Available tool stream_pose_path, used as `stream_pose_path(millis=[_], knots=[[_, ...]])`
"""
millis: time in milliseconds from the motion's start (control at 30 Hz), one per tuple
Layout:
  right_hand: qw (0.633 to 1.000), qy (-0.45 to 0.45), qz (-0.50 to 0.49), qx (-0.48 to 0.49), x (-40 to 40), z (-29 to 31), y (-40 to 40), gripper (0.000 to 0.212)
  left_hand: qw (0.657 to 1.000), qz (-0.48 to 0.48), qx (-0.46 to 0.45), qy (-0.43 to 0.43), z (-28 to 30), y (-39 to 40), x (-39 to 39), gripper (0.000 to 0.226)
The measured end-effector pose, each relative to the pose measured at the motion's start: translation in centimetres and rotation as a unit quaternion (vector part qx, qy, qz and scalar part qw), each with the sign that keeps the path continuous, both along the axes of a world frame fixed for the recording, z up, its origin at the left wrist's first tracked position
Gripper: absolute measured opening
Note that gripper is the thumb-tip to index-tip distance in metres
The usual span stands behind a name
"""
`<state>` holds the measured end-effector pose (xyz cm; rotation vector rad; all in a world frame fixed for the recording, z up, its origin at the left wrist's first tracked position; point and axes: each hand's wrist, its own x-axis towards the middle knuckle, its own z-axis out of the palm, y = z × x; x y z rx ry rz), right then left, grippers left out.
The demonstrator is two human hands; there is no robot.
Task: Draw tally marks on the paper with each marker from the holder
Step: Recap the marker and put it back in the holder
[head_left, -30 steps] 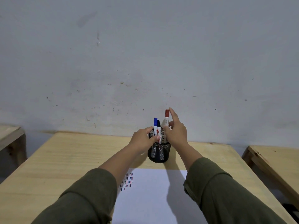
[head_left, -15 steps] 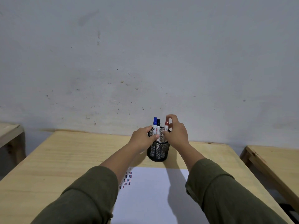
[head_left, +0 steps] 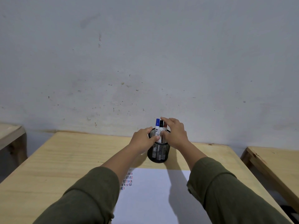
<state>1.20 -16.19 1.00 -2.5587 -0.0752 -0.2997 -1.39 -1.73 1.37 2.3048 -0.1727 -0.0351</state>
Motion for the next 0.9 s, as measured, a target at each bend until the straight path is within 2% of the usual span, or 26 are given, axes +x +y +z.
stream_pose_path(millis=[200, 400, 500, 667, 767, 900], knots=[[1.0, -0.018, -0.007, -0.024, -0.2, 0.6, 0.1, 0.048, 1.0, 0.002, -0.011, 0.002, -0.1, 0.0, 0.0, 0.061], [0.997, -0.079, -0.008, -0.017, -1.2, 0.8, 0.1, 0.039, 0.999, 0.016, -0.028, 0.001, -0.4, 0.0, 0.0, 0.063], [0.994, -0.1, -0.008, 0.033, -1.8, 0.5, 0.3, 0.037, 0.998, 0.035, -0.042, -0.009, -0.5, -0.2, -0.2, 0.062], [0.988, -0.052, 0.031, 0.142, -2.8, 0.4, 0.6, 0.038, 0.997, 0.053, -0.051, -0.021, -0.6, -0.1, -0.4, 0.063], [0.978, -0.065, 0.026, 0.196, -3.1, 0.9, 0.9, 0.048, 0.997, 0.053, -0.038, -0.037, -0.3, 0.1, -0.6, 0.06], [0.959, -0.103, 0.031, 0.262, -3.5, 3.1, 1.0, 0.056, 0.991, 0.066, -0.065, -0.098, 1.8, 0.6, -1.0, 0.046]])
